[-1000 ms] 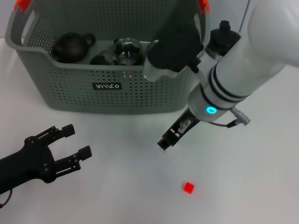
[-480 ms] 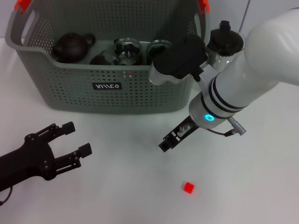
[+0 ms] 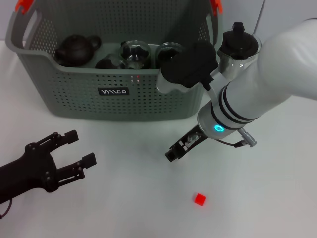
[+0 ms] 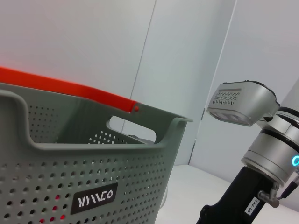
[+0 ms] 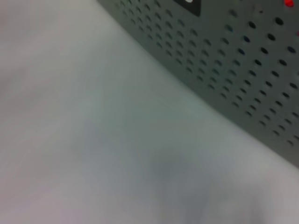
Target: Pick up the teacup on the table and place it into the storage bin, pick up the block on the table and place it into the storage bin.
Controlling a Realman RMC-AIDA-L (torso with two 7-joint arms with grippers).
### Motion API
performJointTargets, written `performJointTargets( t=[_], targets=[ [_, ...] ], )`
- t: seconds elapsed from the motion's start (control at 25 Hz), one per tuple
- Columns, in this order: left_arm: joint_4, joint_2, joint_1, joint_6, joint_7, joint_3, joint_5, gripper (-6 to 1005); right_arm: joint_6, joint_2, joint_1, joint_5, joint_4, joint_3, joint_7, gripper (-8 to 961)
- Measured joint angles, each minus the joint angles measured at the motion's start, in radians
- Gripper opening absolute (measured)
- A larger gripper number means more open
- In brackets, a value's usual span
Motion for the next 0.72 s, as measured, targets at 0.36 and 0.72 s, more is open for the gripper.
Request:
performJointTargets(
  t=[0.36, 0.72],
  targets=[
    [0.000, -0.001, 0.003, 0.000, 0.000, -0.014, 0.006, 843, 0.024, 0.000, -0.007, 0.001, 0.002, -0.019, 0.001, 565],
    [0.000, -0.001, 0.002, 0.000, 0.000, -0.014, 0.007, 843, 0.033, 0.000, -0.009, 0.018, 0.026, -0.020, -0.002, 559]
  ],
)
